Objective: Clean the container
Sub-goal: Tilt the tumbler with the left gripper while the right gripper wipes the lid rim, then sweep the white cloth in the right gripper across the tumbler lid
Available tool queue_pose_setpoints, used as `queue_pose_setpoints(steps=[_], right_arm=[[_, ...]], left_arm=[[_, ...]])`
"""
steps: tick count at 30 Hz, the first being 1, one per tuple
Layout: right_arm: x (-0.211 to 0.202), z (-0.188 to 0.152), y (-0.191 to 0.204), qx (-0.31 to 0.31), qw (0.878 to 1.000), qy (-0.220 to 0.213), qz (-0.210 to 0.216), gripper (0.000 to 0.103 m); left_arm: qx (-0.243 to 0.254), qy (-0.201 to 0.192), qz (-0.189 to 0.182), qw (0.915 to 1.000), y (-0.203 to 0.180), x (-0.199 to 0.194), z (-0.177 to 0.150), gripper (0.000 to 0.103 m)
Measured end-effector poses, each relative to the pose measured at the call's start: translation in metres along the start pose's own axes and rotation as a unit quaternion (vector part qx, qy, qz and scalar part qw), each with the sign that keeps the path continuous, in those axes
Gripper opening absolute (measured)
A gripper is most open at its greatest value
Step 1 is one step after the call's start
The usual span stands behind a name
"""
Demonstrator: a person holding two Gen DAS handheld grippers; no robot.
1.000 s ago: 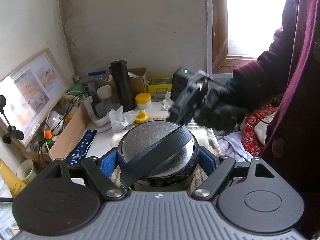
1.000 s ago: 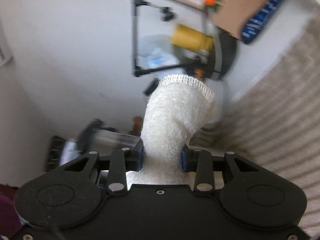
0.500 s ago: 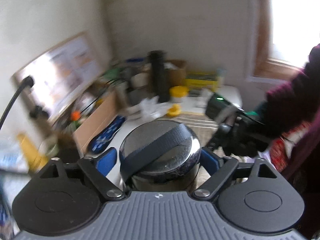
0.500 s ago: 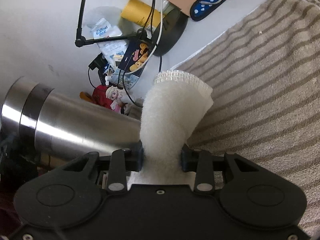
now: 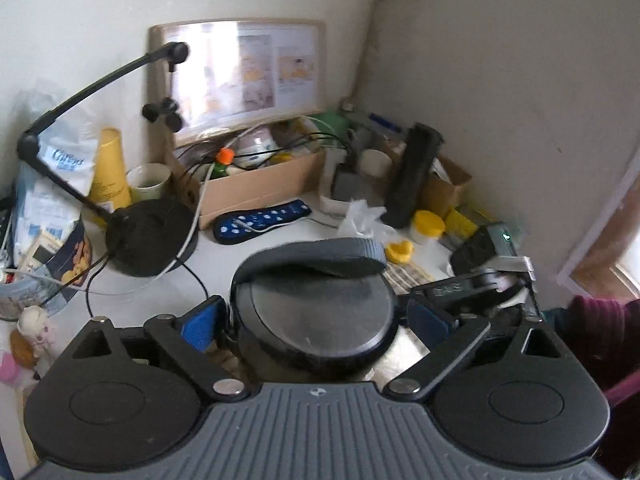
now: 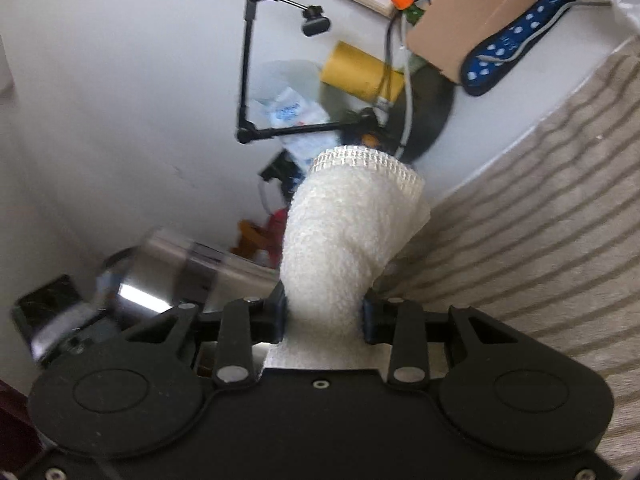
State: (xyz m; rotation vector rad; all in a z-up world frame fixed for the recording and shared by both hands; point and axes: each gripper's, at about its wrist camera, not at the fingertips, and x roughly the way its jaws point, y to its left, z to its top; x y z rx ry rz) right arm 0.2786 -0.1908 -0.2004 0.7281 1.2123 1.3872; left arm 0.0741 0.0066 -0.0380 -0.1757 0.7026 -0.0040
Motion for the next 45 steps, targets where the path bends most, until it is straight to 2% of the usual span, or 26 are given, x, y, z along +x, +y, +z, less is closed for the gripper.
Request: queue_pose_setpoints(steps=[2,4,6,8,11,13,15,17,20,23,25,28,32,34,36,40,43,45], right_arm=[[-0.001,-0.001,0.003,0.006,1.000,0.001,0.016,0.034],[-0.002,-0.003,0.004,0.011,1.000,0.003,0.027,0.034],[-0.005,-0.004,0.005,0.017,0.999,0.005,0.040,0.034],[-0.009,-0.005,0.006,0.021,0.998,0.008,0.053,0.034],[-0.013,-0.005,0.009,0.020,0.998,0.007,0.062,0.034],[-0.015,-0.003,0.010,0.017,0.998,0.004,0.063,0.034],[-0.015,-0.002,0.013,0.011,0.998,0.002,0.062,0.034],[-0.013,-0.002,0.014,0.008,0.998,0.002,0.068,0.034],[-0.010,-0.002,0.014,0.004,0.997,0.007,0.071,0.034],[-0.008,0.000,0.013,0.005,0.997,0.011,0.076,0.034],[-0.006,0.003,0.012,0.004,0.997,0.014,0.078,0.034],[-0.005,0.006,0.012,0.003,0.997,0.018,0.078,0.034],[-0.005,0.006,0.015,-0.007,0.997,0.027,0.076,0.034],[-0.006,0.006,0.016,-0.011,0.997,0.029,0.073,0.034],[-0.007,0.005,0.019,-0.019,0.997,0.029,0.067,0.035],[-0.017,0.003,0.023,-0.024,0.997,0.012,0.075,0.034],[-0.029,0.002,0.029,-0.021,0.995,-0.010,0.096,0.034],[-0.034,0.002,0.035,-0.016,0.993,-0.025,0.113,0.034]], left_arm=[[0.049,0.009,-0.008,0.9987,-0.002,0.001,0.004,0.090],[0.109,0.017,-0.030,0.9935,-0.002,0.003,0.007,0.089],[0.175,0.023,-0.081,0.9809,0.004,0.003,0.010,0.088],[0.231,0.027,-0.135,0.9631,0.012,0.003,0.013,0.088],[0.237,0.035,-0.162,0.9572,0.018,0.007,0.017,0.089],[0.223,0.043,-0.142,0.9635,0.011,0.006,0.018,0.089],[0.204,0.044,-0.103,0.9726,-0.001,0.003,0.016,0.089],[0.142,0.049,-0.061,0.9868,-0.007,0.000,0.013,0.089],[0.055,0.041,-0.007,0.9976,-0.011,-0.009,0.003,0.089],[-0.036,0.022,0.028,0.9987,-0.014,-0.020,-0.007,0.089],[-0.070,0.012,0.044,0.9965,-0.018,-0.024,-0.011,0.089],[-0.063,0.010,0.080,0.9948,-0.030,-0.020,-0.011,0.089],[-0.083,0.004,0.100,0.9915,-0.035,-0.013,-0.009,0.090],[-0.076,0.006,0.111,0.9909,-0.035,-0.006,-0.010,0.085],[-0.047,0.006,0.099,0.9940,-0.034,-0.003,-0.010,0.084],[0.041,0.001,0.026,0.9988,-0.018,0.000,-0.010,0.083],[0.109,-0.009,-0.056,0.9924,0.004,0.001,-0.010,0.083],[0.150,-0.016,-0.111,0.9823,0.020,0.000,-0.011,0.083]])
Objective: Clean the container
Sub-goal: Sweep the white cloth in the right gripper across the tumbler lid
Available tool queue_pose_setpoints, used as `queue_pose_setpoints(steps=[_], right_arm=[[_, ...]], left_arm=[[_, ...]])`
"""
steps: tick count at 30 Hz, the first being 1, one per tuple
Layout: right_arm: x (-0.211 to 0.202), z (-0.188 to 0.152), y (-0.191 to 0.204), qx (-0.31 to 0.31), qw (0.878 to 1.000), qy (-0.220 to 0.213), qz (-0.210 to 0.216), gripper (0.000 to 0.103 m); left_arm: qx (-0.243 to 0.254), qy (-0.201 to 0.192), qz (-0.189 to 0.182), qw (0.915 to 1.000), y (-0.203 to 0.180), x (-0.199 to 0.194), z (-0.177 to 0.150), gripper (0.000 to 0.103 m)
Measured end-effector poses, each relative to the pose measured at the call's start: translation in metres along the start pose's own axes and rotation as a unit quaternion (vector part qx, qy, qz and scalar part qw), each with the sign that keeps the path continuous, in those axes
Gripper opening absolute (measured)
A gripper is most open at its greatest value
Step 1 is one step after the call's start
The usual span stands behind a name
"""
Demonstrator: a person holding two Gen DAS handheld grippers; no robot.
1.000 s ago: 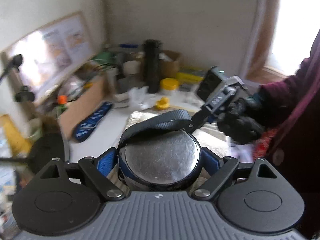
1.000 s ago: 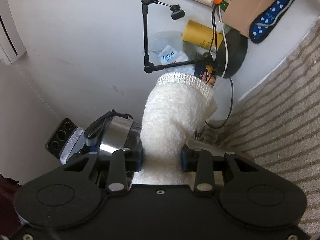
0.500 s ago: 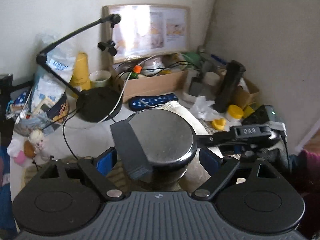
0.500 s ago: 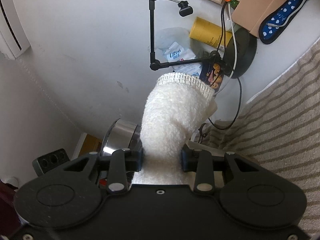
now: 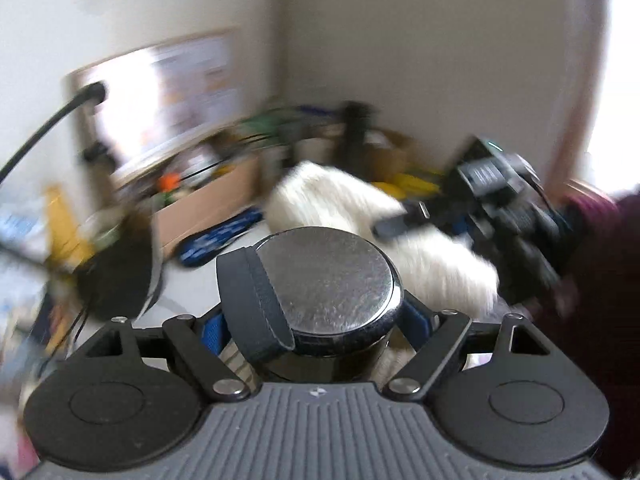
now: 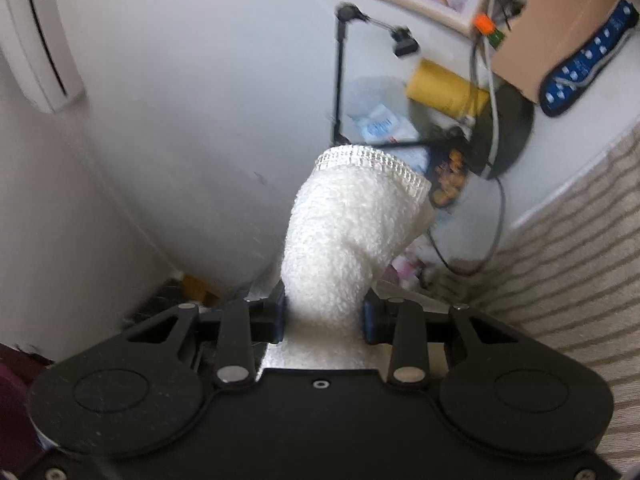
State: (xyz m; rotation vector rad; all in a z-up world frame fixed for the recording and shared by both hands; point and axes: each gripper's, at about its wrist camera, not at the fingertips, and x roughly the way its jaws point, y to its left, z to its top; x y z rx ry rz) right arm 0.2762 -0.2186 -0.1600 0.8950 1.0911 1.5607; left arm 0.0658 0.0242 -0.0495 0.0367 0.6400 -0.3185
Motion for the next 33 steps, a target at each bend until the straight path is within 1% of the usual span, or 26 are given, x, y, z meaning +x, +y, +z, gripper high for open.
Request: queue_pose_setpoints(steps=[1,2,4,6,8,11,13,18,22,24,26,28,31,33], right_arm=[[-0.001,0.000,0.004,0.002,1.000,-0.008,0.012,0.033],[0.000,-0.001,0.008,0.002,1.000,-0.015,0.020,0.033],[0.005,-0.005,0.016,0.001,0.999,-0.023,0.029,0.033],[0.012,-0.011,0.021,0.004,0.999,-0.029,0.035,0.033],[0.019,-0.020,0.022,0.009,0.999,-0.036,0.027,0.033],[0.026,-0.031,0.017,0.018,0.999,-0.045,-0.002,0.033],[0.032,-0.038,0.016,0.016,0.999,-0.043,-0.024,0.033],[0.051,-0.048,0.011,0.004,0.996,-0.021,-0.082,0.033],[0.062,-0.052,0.000,-0.005,0.991,0.002,-0.134,0.033],[0.064,-0.053,-0.006,-0.008,0.987,0.011,-0.162,0.033],[0.064,-0.052,-0.014,-0.009,0.982,0.017,-0.189,0.033],[0.062,-0.050,-0.024,-0.009,0.974,0.027,-0.226,0.033],[0.059,-0.047,-0.037,-0.016,0.957,0.049,-0.286,0.033],[0.059,-0.045,-0.042,-0.029,0.946,0.067,-0.317,0.033]], left_arm=[[0.008,-0.002,-0.017,0.9998,0.006,-0.001,-0.001,0.083],[0.014,-0.001,-0.027,0.9995,0.008,-0.002,-0.001,0.083],[0.026,0.003,-0.040,0.9989,0.010,-0.003,0.000,0.083],[0.031,-0.002,-0.048,0.9983,0.011,-0.005,-0.003,0.083],[0.022,-0.010,-0.050,0.9985,0.014,-0.009,-0.007,0.084],[0.010,-0.019,-0.046,0.9987,0.015,-0.018,-0.014,0.084],[0.004,-0.025,-0.046,0.9986,0.018,-0.026,-0.020,0.084],[-0.013,-0.037,-0.045,0.9982,0.029,-0.048,-0.038,0.083],[-0.025,-0.041,-0.031,0.9984,0.038,-0.060,-0.055,0.083],[-0.037,-0.047,-0.030,0.9977,0.042,-0.065,-0.062,0.083],[-0.044,-0.056,-0.031,0.9970,0.044,-0.068,-0.067,0.083],[-0.045,-0.063,-0.031,0.9966,0.045,-0.069,-0.070,0.083],[-0.038,-0.069,-0.032,0.9964,0.044,-0.067,-0.070,0.083],[-0.030,-0.072,-0.034,0.9964,0.042,-0.066,-0.070,0.083]])
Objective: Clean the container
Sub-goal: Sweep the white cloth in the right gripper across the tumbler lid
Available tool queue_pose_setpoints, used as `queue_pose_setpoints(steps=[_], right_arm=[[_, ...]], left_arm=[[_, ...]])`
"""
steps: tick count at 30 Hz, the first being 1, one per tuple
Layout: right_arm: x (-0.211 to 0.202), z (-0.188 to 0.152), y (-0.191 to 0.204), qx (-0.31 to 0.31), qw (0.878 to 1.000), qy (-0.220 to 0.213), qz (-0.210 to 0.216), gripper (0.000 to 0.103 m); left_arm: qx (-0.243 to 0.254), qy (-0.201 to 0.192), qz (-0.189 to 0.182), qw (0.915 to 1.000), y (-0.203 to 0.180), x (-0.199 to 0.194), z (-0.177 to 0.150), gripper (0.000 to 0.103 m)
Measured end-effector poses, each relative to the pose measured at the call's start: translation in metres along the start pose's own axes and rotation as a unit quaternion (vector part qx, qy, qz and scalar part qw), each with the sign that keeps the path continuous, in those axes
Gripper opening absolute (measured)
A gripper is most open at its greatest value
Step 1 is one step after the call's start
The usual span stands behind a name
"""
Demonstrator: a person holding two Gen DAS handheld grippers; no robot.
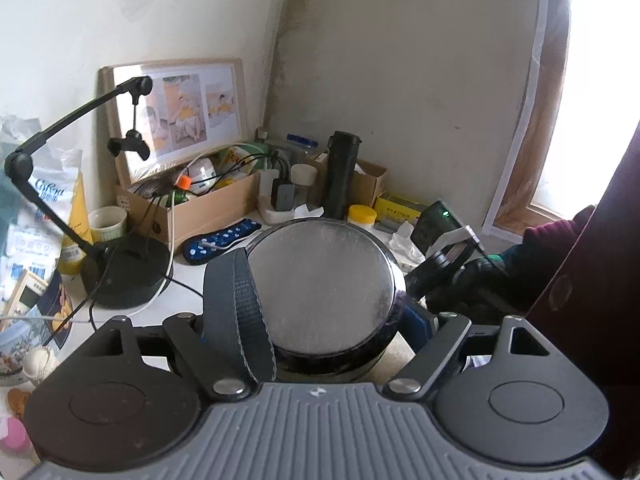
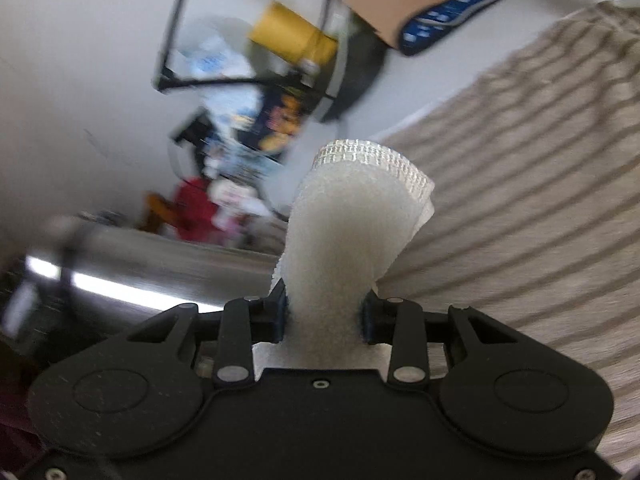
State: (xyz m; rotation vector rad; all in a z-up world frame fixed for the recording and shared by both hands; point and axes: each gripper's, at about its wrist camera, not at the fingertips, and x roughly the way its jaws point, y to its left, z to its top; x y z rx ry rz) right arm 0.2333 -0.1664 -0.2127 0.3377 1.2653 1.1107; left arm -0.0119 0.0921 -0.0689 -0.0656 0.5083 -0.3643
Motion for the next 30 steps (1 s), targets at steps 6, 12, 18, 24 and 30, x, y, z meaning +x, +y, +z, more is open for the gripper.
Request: queue_pose_setpoints(steps=[6,12,18,24,30], right_arm=[[0.014,0.008,0.005,-0.075,0.993,0.050,-0.078,0.032],[-0.001,0.008,-0.002,-0.021,0.999,0.032,-0.003,0.032],[-0.019,0.002,-0.001,0.054,0.994,-0.005,0.092,0.032],[-0.033,-0.002,0.019,0.083,0.981,-0.030,0.172,0.032],[-0.053,0.002,0.044,0.075,0.970,-0.042,0.228,0.032]], left_arm=[[0.031,0.005,-0.013,0.9994,-0.004,0.007,0.006,0.083],[0.059,0.014,-0.027,0.9978,-0.008,0.013,0.011,0.083],[0.094,0.025,-0.036,0.9946,-0.019,0.019,0.015,0.083],[0.118,0.038,-0.047,0.9912,-0.022,0.022,0.019,0.083],[0.136,0.047,-0.054,0.9881,-0.026,0.027,0.023,0.083]])
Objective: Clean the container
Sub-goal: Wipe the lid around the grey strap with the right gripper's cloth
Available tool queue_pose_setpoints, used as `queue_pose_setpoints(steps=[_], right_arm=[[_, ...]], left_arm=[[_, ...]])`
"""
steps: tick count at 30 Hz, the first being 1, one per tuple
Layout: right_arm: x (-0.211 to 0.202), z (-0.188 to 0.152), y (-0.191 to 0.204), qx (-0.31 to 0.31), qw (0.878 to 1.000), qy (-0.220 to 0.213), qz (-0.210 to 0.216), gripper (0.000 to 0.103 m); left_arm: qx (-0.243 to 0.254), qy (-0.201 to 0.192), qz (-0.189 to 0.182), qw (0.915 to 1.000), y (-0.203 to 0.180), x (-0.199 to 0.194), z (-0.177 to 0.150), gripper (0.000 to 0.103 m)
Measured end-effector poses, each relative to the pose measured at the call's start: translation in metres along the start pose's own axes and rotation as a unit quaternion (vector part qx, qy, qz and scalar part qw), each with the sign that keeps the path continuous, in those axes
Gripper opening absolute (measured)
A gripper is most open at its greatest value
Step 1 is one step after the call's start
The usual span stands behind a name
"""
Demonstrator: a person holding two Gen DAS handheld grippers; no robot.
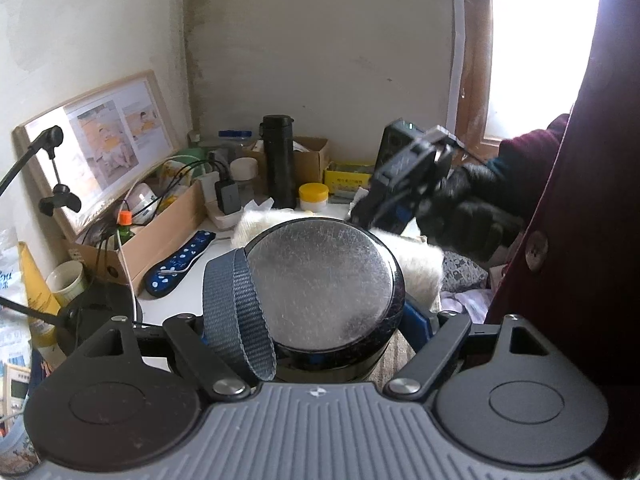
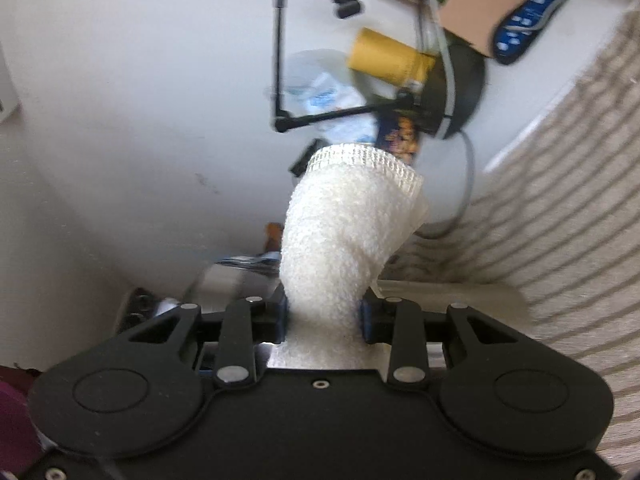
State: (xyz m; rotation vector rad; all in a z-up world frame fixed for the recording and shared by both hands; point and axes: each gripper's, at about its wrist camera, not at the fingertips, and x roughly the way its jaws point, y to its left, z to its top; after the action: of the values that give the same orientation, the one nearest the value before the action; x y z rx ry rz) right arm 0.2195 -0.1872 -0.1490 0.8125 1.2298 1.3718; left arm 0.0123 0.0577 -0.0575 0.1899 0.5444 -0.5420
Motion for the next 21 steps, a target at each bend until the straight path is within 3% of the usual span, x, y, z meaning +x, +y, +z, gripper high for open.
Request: queue_pose_setpoints(steps=[11,15,21], right_arm=[[-0.006,0.014,0.049,-0.057,0.995,0.013,0.075,0.032],[-0.008,0.017,0.043,-0.075,0.996,0.018,0.054,0.032],[-0.014,0.008,-0.012,-0.017,1.000,-0.011,0.017,0.033]], left_arm=[[0.047,0.026,-0.017,0.9984,-0.009,0.009,0.013,0.083],[0.075,0.044,-0.036,0.9956,-0.010,0.016,0.022,0.083],[0.077,0.063,-0.047,0.9940,-0.007,0.028,0.034,0.083]])
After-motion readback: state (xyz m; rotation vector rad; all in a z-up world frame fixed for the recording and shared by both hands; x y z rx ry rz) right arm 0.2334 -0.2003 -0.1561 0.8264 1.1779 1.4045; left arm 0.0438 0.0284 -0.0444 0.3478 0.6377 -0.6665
